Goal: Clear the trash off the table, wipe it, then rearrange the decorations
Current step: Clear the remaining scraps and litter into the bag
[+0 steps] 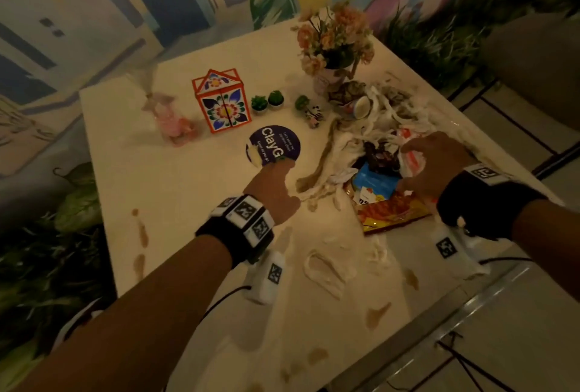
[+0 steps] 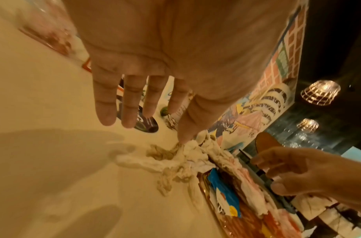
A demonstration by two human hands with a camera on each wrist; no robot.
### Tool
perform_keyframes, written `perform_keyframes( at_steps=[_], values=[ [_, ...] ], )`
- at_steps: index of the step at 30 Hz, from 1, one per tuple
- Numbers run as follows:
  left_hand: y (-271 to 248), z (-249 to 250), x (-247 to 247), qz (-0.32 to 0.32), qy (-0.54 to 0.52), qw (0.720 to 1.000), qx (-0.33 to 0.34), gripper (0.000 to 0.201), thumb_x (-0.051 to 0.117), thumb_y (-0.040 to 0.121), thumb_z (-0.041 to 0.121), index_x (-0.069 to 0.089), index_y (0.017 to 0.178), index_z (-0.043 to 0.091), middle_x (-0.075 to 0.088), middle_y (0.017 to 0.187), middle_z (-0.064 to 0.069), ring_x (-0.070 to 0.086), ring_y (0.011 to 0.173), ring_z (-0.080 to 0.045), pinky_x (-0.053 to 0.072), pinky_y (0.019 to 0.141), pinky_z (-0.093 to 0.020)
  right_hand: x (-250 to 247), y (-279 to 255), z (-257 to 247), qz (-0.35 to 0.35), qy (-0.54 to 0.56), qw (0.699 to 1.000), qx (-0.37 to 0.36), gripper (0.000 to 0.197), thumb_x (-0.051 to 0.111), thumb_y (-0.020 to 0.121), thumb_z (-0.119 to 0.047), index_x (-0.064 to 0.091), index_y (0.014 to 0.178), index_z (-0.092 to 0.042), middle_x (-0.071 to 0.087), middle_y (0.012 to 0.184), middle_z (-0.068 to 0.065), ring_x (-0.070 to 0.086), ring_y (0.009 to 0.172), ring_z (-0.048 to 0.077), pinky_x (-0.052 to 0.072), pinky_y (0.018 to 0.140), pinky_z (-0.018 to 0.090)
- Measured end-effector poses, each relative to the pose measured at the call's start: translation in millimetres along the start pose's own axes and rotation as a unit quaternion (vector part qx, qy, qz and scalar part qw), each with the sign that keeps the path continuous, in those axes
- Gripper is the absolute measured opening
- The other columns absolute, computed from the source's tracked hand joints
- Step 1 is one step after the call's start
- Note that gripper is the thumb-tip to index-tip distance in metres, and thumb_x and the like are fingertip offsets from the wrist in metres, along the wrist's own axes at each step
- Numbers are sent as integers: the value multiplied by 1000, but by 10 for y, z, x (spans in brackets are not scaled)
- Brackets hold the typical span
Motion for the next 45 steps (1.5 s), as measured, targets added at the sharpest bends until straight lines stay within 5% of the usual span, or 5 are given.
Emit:
perform_keyframes(
  at_steps=[13, 21, 29, 36, 45],
  values=[
    [878, 760, 406, -85, 225, 967, 77, 112, 76, 72, 21, -4, 145, 48, -18, 157, -5, 20, 135, -47, 35, 105, -54, 736, 352, 141, -89, -47, 993, -56, 139, 75, 35, -73, 0, 146, -40, -10, 158, 6, -3, 144, 40, 11, 114, 61],
    [948, 822, 480, -41, 176, 981, 75, 50, 64, 83, 17, 46, 130, 17, 33, 138, -10, 40, 121, -38, 39, 101, -46, 679, 232, 114, -128, -85, 985, -84, 111, 64, 65, -70, -5, 146, -39, -16, 157, 9, -7, 143, 42, 10, 115, 59],
    [820, 616, 434, 29, 113, 993, 6, 35, 60, 80, 0, 57, 114, 7, 33, 143, -12, 51, 116, -32, 44, 98, -38, 570, 111, 68, -162, -137, 970, -116, 114, 69, 74, -53, -13, 148, -24, -20, 155, 9, -10, 144, 38, 2, 116, 51],
    [704, 534, 369, 37, 51, 998, -18, 28, 67, 79, 6, 65, 107, 8, 52, 126, -14, 55, 112, -28, 45, 89, -31, 670, 57, 0, -47, -218, 965, -137, 76, 56, 81, -38, 16, 145, -24, 7, 153, 14, 27, 134, 42, 37, 103, 48],
    [411, 409, 192, 79, -20, 996, -29, 21, 57, 82, 3, 68, 98, 9, 64, 107, -8, 59, 104, -27, 46, 78, -29, 338, 18, -110, 20, -42, 989, -142, 28, 51, 90, -32, 67, 112, -29, 30, 152, 5, 32, 135, 32, 32, 110, 43]
  ],
)
Point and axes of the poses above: each hand's wrist, its own y-axis towards the middle knuckle, its own x-axis out of the palm, z = x × y, the point moved 1 cm from there along y, towards the middle knuckle
